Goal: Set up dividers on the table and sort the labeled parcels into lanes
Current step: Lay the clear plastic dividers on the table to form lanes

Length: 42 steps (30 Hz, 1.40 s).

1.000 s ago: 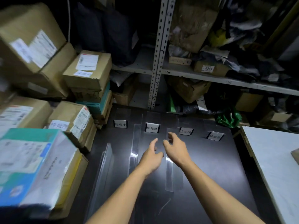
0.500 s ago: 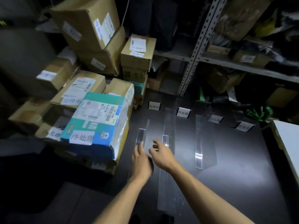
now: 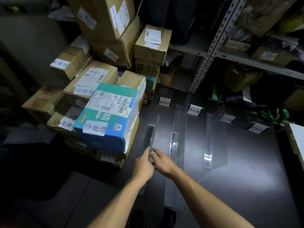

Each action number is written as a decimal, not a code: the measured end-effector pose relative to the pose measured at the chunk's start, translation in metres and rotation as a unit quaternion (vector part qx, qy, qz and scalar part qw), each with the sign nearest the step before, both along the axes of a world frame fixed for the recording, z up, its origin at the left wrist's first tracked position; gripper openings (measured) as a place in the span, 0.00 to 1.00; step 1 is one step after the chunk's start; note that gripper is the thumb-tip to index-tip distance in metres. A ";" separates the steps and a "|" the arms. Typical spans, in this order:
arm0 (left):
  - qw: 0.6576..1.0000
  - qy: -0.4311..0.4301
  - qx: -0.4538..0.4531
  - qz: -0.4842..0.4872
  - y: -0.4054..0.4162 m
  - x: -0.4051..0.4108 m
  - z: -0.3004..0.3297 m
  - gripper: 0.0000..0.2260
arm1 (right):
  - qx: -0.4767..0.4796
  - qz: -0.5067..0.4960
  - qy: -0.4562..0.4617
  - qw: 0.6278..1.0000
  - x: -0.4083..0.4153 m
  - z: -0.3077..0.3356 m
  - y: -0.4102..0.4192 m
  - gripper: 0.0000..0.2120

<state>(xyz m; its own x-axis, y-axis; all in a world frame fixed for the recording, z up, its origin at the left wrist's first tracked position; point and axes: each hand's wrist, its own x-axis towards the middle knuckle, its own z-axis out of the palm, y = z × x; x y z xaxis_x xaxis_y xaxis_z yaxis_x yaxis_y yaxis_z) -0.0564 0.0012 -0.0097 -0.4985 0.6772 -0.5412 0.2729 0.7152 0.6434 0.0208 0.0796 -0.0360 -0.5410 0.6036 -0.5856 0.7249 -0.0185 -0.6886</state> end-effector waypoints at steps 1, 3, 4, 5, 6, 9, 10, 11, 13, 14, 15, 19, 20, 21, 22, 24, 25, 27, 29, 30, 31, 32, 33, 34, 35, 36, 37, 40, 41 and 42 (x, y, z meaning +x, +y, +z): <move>1.000 0.007 0.009 0.005 0.000 -0.001 0.006 0.24 | -0.007 -0.005 0.009 1.000 0.000 -0.001 0.000 0.26; 0.999 0.032 0.035 0.009 0.002 -0.002 0.021 0.25 | -0.017 -0.016 0.020 1.000 0.001 0.000 0.001 0.25; 0.997 0.049 0.050 0.010 0.003 -0.001 0.030 0.25 | -0.012 -0.014 0.021 1.000 0.001 0.002 0.002 0.24; 0.995 0.071 0.063 0.007 0.005 -0.001 0.038 0.25 | 0.000 -0.004 0.024 1.000 0.002 0.005 0.004 0.23; 0.993 0.095 0.076 0.001 0.006 0.000 0.047 0.25 | 0.014 0.006 0.030 0.999 0.002 0.010 0.006 0.21; 0.985 0.119 0.127 -0.014 0.013 0.008 0.073 0.26 | 0.082 -0.044 0.059 0.994 0.007 0.037 0.019 0.17; 0.981 0.126 0.149 -0.019 0.017 0.013 0.081 0.27 | 0.110 -0.095 0.084 0.986 0.009 0.049 0.026 0.18; 0.976 0.135 0.171 -0.026 0.021 0.018 0.088 0.27 | 0.126 -0.154 0.122 0.972 0.013 0.065 0.034 0.18; 0.968 0.136 0.207 -0.037 0.030 0.033 0.096 0.26 | 0.119 -0.253 0.194 0.940 0.025 0.099 0.052 0.19; 0.966 0.130 0.217 -0.046 0.036 0.042 0.099 0.25 | 0.106 -0.273 0.216 0.931 0.034 0.114 0.061 0.21; 0.966 0.119 0.224 -0.058 0.040 0.053 0.101 0.24 | 0.089 -0.274 0.227 0.930 0.046 0.126 0.069 0.23; 0.966 0.072 0.216 -0.121 0.056 0.105 0.101 0.24 | 0.083 -0.257 0.190 0.944 0.104 0.143 0.087 0.25; 0.967 0.056 0.207 -0.137 0.059 0.119 0.097 0.24 | 0.090 -0.265 0.179 0.943 0.118 0.140 0.088 0.23; 0.969 0.031 0.193 -0.153 0.060 0.133 0.092 0.24 | 0.090 -0.278 0.169 0.941 0.132 0.135 0.087 0.21; 0.970 0.002 0.177 -0.169 0.061 0.146 0.085 0.24 | 0.083 -0.290 0.160 0.940 0.146 0.128 0.086 0.16; 0.970 -0.063 0.140 -0.188 0.061 0.170 0.067 0.25 | 0.064 -0.300 0.135 0.942 0.169 0.112 0.079 0.12; 0.970 -0.098 0.122 -0.186 0.059 0.181 0.056 0.25 | 0.056 -0.301 0.125 0.944 0.180 0.101 0.075 0.15; 0.967 -0.162 0.091 -0.175 0.054 0.199 0.035 0.25 | 0.030 -0.309 0.103 0.945 0.199 0.079 0.067 0.18; 0.962 -0.199 0.064 -0.175 0.050 0.213 0.016 0.26 | -0.001 -0.303 0.069 0.951 0.216 0.056 0.061 0.16; 0.961 -0.207 0.054 -0.177 0.048 0.219 0.007 0.27 | -0.010 -0.299 0.053 0.953 0.223 0.046 0.059 0.13; 0.960 -0.211 0.046 -0.177 0.046 0.225 -0.001 0.27 | -0.014 -0.295 0.037 0.955 0.230 0.037 0.058 0.11; 0.960 -0.212 0.039 -0.176 0.044 0.231 -0.008 0.28 | -0.017 -0.291 0.024 0.956 0.235 0.029 0.057 0.11; 0.961 -0.214 0.033 -0.172 0.043 0.236 -0.014 0.29 | -0.019 -0.289 0.016 0.957 0.240 0.022 0.057 0.11; 0.962 -0.215 0.028 -0.168 0.041 0.241 -0.019 0.29 | -0.020 -0.285 0.011 0.958 0.244 0.017 0.057 0.11; 0.962 -0.215 0.022 -0.165 0.040 0.245 -0.023 0.30 | -0.021 -0.281 0.010 0.960 0.247 0.013 0.057 0.12; 0.963 -0.215 0.019 -0.161 0.039 0.249 -0.027 0.30 | -0.022 -0.276 0.008 0.961 0.250 0.010 0.056 0.12; 0.963 -0.218 0.017 -0.155 0.038 0.253 -0.031 0.30 | -0.021 -0.269 0.006 0.963 0.252 0.007 0.057 0.13; 0.965 -0.224 0.012 -0.138 0.038 0.260 -0.041 0.31 | -0.011 -0.255 -0.004 0.967 0.256 -0.001 0.057 0.15; 0.965 -0.223 0.010 -0.136 0.038 0.262 -0.043 0.31 | -0.008 -0.251 -0.006 0.968 0.257 -0.003 0.057 0.15; 0.966 -0.221 0.007 -0.135 0.039 0.264 -0.046 0.31 | -0.006 -0.245 -0.007 0.970 0.258 -0.005 0.057 0.15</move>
